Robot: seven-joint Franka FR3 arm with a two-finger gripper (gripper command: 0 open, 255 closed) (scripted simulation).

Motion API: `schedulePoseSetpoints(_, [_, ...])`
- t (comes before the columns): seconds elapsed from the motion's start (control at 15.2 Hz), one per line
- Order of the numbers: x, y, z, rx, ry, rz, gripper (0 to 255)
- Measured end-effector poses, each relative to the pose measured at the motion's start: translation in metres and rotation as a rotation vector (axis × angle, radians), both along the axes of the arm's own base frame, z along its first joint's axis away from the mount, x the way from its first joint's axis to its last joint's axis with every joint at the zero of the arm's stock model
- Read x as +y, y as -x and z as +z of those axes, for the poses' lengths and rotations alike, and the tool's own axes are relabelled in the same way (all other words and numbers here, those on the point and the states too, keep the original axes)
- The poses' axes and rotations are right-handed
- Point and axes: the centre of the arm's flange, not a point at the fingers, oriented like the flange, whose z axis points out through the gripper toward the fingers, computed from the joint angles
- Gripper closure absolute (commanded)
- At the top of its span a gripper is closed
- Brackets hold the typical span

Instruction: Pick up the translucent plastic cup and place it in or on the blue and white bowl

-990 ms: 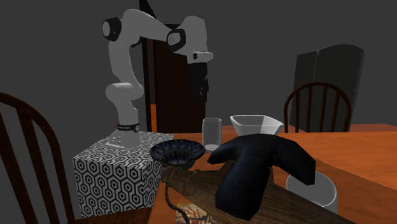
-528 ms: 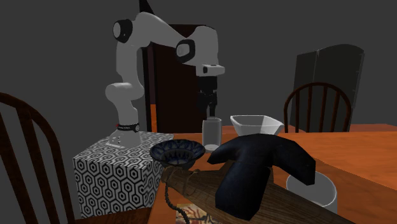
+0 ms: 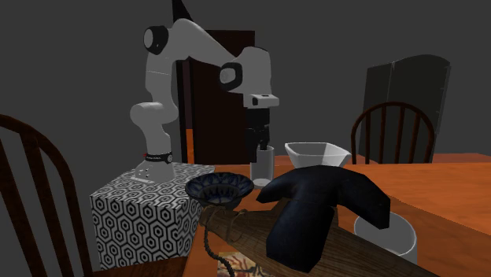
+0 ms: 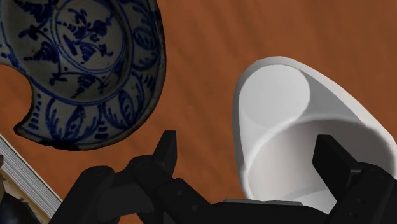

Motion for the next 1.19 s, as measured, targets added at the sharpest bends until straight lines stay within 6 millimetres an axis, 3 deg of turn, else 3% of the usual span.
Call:
schedulePoseSetpoints(0.4, [-0.0015,-0.0001,-0.0039,-0.001,0.0,0.0,0])
schedulePoseSetpoints(0.46, [-0.0015,-0.0001,-0.0039,-0.001,0.0,0.0,255])
schedulePoseSetpoints(1.19, [-0.0013,-0.0005,-0.0018,0.0,0.0,0.0,255])
